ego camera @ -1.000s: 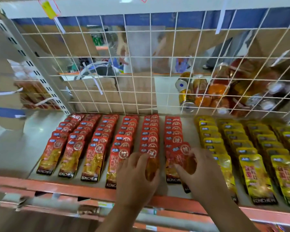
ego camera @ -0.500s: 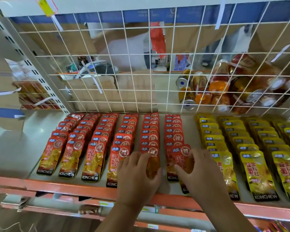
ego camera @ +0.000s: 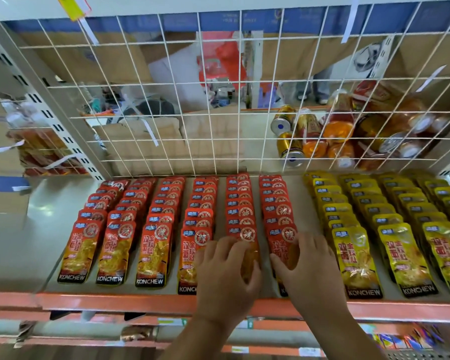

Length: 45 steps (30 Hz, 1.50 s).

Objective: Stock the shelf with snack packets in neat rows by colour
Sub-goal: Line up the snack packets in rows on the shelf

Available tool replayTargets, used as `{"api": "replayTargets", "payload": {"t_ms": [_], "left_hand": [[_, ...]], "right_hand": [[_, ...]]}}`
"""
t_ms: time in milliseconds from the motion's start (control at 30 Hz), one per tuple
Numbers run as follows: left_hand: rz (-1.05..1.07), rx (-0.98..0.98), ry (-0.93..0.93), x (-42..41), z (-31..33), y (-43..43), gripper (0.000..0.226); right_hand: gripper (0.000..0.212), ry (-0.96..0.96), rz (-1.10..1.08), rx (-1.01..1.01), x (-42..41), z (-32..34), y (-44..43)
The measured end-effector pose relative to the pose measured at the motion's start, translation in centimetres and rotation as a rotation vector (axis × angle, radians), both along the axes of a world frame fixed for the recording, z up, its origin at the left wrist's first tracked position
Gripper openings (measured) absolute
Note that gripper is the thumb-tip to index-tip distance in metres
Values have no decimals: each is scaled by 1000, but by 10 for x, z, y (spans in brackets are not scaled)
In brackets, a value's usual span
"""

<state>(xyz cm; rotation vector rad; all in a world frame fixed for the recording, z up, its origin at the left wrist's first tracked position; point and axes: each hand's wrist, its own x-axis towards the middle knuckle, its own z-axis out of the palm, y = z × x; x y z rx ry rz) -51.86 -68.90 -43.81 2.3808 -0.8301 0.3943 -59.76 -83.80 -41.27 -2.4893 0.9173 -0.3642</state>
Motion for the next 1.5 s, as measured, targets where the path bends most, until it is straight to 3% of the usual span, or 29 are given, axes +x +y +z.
{"api": "replayTargets", "payload": {"t_ms": [900, 1233, 1500], "left_hand": [[-118, 40, 16, -3, 2, 4, 24], [-136, -67, 4, -3, 8, 3, 17], [-186, -126, 44, 10, 20, 48, 21]], "right_hand": [[59, -8, -70, 20, 5, -8, 4], [42, -177, -51, 117, -4, -2, -3], [28, -165, 116, 55, 9, 41, 9]]}}
